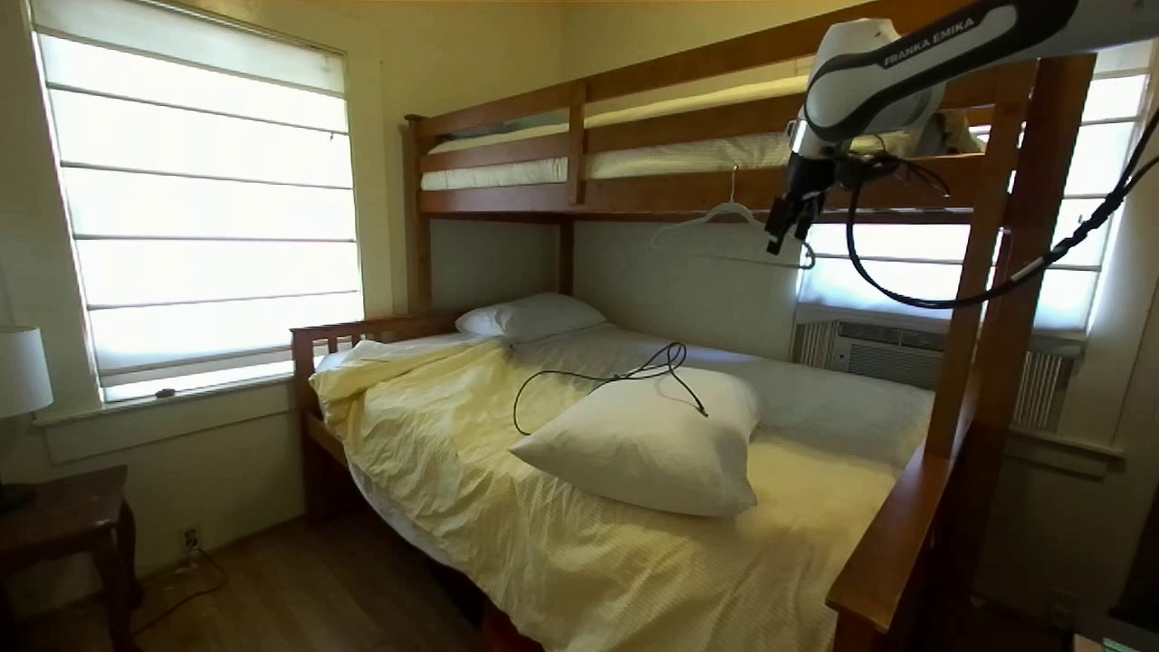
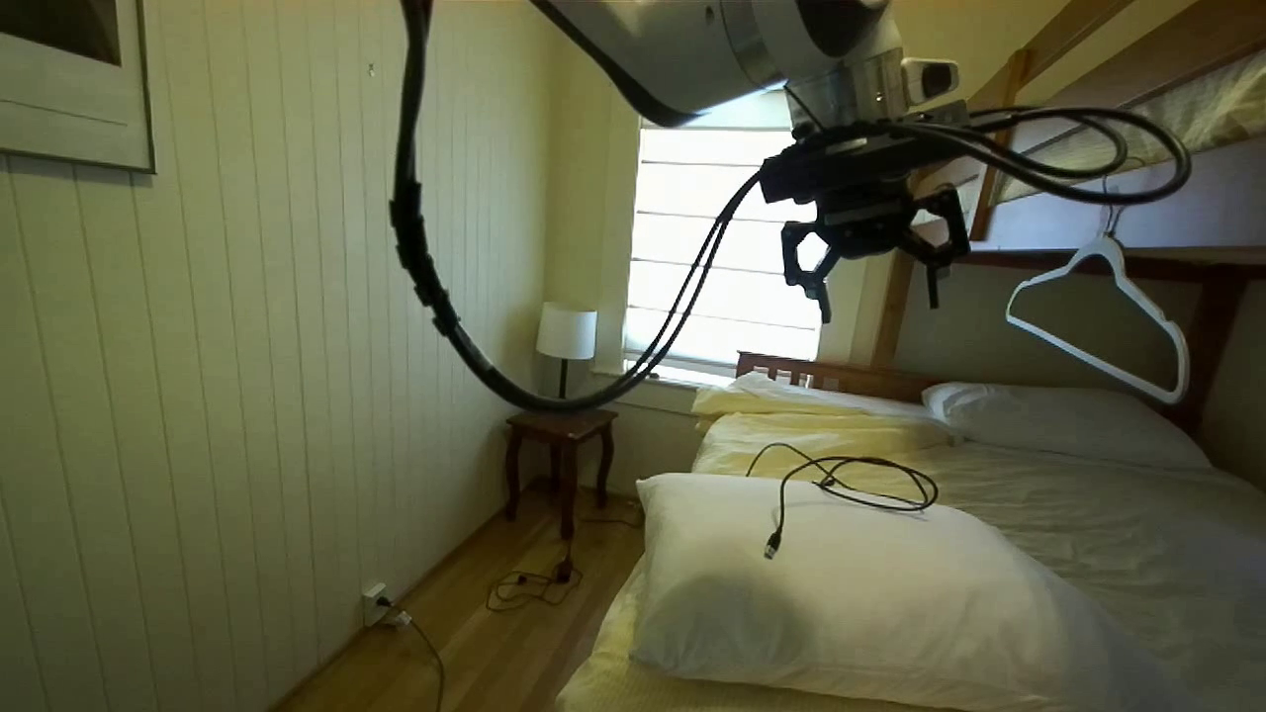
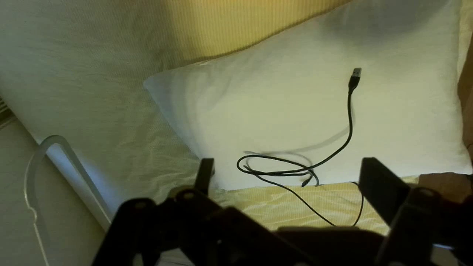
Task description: Move the black cable to the left.
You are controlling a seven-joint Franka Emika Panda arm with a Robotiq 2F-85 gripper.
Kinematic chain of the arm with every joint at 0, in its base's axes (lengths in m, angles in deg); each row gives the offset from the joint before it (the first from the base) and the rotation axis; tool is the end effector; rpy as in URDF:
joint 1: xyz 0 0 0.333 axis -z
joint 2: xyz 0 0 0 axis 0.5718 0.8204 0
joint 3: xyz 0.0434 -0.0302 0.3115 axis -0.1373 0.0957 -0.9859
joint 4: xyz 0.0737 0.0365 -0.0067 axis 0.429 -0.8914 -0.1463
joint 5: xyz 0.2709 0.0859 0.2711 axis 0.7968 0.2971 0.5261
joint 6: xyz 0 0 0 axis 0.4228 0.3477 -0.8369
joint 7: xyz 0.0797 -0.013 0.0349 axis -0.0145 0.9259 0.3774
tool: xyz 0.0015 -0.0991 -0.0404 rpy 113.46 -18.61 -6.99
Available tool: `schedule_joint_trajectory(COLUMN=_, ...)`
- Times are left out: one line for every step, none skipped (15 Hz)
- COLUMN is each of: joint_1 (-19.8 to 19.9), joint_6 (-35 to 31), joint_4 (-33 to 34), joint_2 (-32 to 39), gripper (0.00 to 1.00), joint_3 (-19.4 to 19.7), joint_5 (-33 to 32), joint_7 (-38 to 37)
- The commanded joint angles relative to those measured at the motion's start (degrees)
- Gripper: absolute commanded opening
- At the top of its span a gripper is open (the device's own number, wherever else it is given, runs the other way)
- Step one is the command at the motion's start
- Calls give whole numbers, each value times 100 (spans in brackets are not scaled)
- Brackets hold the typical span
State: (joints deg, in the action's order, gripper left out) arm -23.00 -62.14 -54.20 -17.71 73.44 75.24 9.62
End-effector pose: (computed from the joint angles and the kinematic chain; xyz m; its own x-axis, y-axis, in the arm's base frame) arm 0.4994 -0.2451 0.6167 0.9394 -0.0132 0.3426 -0.1277 -0.9408 0.3139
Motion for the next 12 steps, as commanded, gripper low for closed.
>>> schedule_joint_trajectory(joint_1=-11, joint_6=35, joint_4=65, joint_2=46, gripper=100, joint_3=7, joint_5=7, joint_7=11)
schedule_joint_trajectory(joint_1=-13, joint_6=52, joint_4=84, joint_2=51, gripper=100, joint_3=7, joint_5=10, joint_7=15)
schedule_joint_trajectory(joint_1=-13, joint_6=68, joint_4=101, joint_2=50, gripper=100, joint_3=8, joint_5=13, joint_7=21)
schedule_joint_trajectory(joint_1=1, joint_6=276, joint_4=174, joint_2=88, gripper=100, joint_3=-30, joint_5=-13, joint_7=-329)
schedule_joint_trajectory(joint_1=25, joint_6=593, joint_4=449, joint_2=286, gripper=100, joint_3=-94, joint_5=-99, joint_7=-928)
schedule_joint_trajectory(joint_1=28, joint_6=695, joint_4=701, joint_2=496, gripper=100, joint_3=-123, joint_5=-197, joint_7=-1250)
schedule_joint_trajectory(joint_1=30, joint_6=831, joint_4=974, joint_2=697, gripper=100, joint_3=-130, joint_5=-242, joint_7=-1569)
schedule_joint_trajectory(joint_1=25, joint_6=1063, joint_4=1351, joint_2=938, gripper=100, joint_3=-114, joint_5=-134, joint_7=-1784)
schedule_joint_trajectory(joint_1=26, joint_6=1188, joint_4=1661, joint_2=1160, gripper=100, joint_3=-109, joint_5=-165, joint_7=-2073)
schedule_joint_trajectory(joint_1=26, joint_6=1233, joint_4=1929, joint_2=1369, gripper=100, joint_3=-90, joint_5=-254, joint_7=-2366)
schedule_joint_trajectory(joint_1=26, joint_6=1325, joint_4=2213, joint_2=1553, gripper=100, joint_3=-54, joint_5=-255, joint_7=-2558)
schedule_joint_trajectory(joint_1=19, joint_6=1395, joint_4=2505, joint_2=1752, gripper=100, joint_3=-22, joint_5=-269, joint_7=-2659)
